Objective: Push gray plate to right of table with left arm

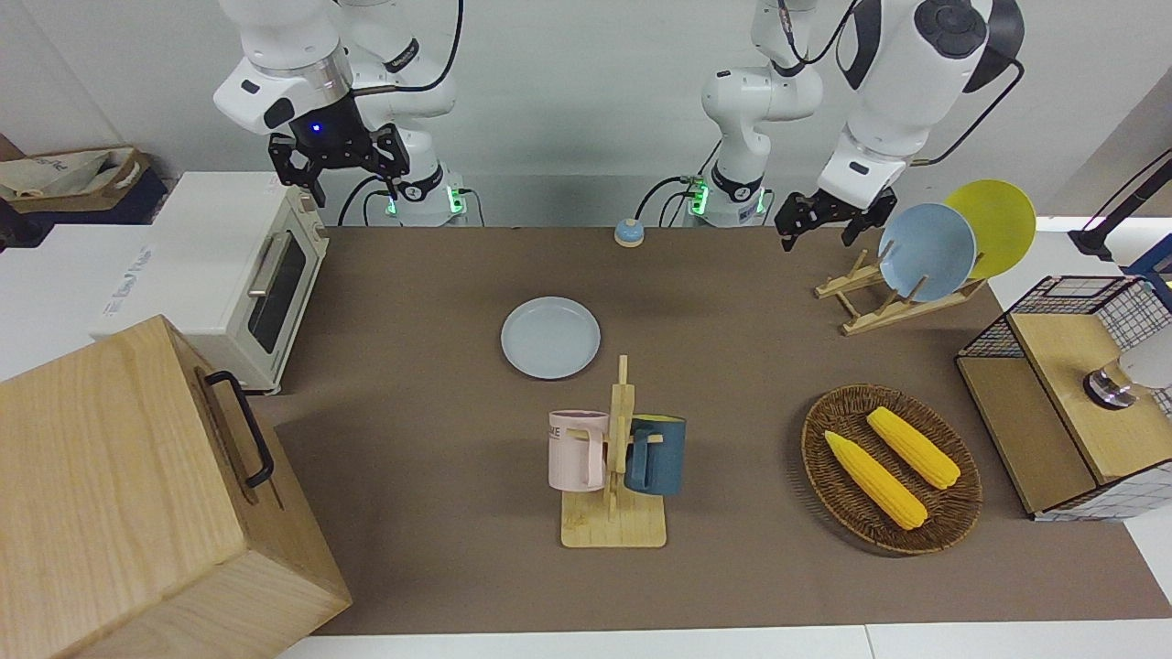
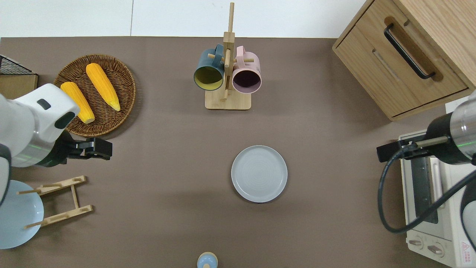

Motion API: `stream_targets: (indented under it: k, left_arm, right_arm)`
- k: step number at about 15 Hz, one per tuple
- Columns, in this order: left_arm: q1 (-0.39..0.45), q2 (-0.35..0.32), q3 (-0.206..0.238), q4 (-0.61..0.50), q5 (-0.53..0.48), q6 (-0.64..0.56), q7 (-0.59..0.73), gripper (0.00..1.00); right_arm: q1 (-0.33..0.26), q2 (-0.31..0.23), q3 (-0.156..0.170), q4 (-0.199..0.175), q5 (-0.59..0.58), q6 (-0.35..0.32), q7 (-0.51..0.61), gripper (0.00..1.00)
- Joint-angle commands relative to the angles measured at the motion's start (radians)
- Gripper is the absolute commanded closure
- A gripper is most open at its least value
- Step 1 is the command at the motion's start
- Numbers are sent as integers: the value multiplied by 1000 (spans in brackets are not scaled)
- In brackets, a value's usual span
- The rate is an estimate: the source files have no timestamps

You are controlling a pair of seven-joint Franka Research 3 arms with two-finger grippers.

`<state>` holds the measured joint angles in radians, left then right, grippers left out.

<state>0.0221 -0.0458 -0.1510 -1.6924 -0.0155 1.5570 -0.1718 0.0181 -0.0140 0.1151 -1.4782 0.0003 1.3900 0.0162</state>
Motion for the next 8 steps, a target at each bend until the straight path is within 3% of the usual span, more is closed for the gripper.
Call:
stream_targets:
  k: [1,4,8]
  left_arm:
    - [38,17,-10,46,14,-28,80,0]
    - [38,23,16,63,14,-22,91,0]
    - [39,24,19,69,14,-12,91,0]
  right_arm:
    - [-20,-3,15,9,6,-16,13,17]
    - [-20,-3,17,9,6,-16,13,17]
    - [-20,-3,15,9,6,-16,13,17]
